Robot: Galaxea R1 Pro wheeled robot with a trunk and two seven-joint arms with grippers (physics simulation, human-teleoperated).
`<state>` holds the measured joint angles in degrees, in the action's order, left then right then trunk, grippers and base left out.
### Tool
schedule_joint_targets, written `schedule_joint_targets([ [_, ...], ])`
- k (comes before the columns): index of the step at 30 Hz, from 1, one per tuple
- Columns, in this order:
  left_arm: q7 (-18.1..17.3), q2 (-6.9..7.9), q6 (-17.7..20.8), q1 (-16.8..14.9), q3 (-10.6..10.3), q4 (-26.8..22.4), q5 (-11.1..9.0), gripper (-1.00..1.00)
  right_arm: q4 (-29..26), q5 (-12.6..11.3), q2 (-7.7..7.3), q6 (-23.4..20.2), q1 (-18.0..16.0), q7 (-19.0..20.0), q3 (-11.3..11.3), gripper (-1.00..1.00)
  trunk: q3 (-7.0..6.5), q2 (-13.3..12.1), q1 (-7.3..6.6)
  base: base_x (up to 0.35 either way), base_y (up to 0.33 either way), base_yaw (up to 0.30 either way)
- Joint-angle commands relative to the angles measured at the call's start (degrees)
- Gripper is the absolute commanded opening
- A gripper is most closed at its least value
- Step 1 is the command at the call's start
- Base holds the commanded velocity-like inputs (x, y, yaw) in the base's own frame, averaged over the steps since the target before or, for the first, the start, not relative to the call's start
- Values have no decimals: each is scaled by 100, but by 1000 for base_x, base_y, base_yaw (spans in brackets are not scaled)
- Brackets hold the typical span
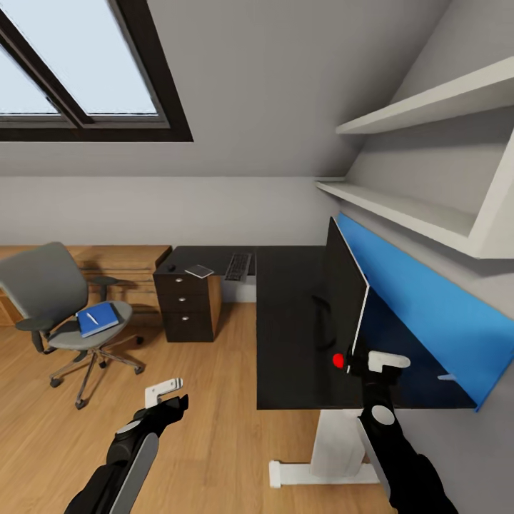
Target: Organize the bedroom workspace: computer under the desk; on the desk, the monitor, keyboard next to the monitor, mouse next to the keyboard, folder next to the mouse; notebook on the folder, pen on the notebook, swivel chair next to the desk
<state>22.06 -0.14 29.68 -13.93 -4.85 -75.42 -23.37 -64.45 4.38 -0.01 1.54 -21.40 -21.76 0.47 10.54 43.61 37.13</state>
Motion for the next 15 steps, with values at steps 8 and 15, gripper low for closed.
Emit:
schedule_joint_targets([
  [8, 53, 5, 12, -4, -1, -7, -62, 100, 3, 45, 1, -4, -5, -30, 6, 100, 9, 6, 2, 68, 62, 0],
  [15, 52, 6, 12, -6, -3, -7, -62, 100, 3, 50, 1, -4, -5, -30, 6, 100, 9, 6, 2, 58, 95, 0],
])
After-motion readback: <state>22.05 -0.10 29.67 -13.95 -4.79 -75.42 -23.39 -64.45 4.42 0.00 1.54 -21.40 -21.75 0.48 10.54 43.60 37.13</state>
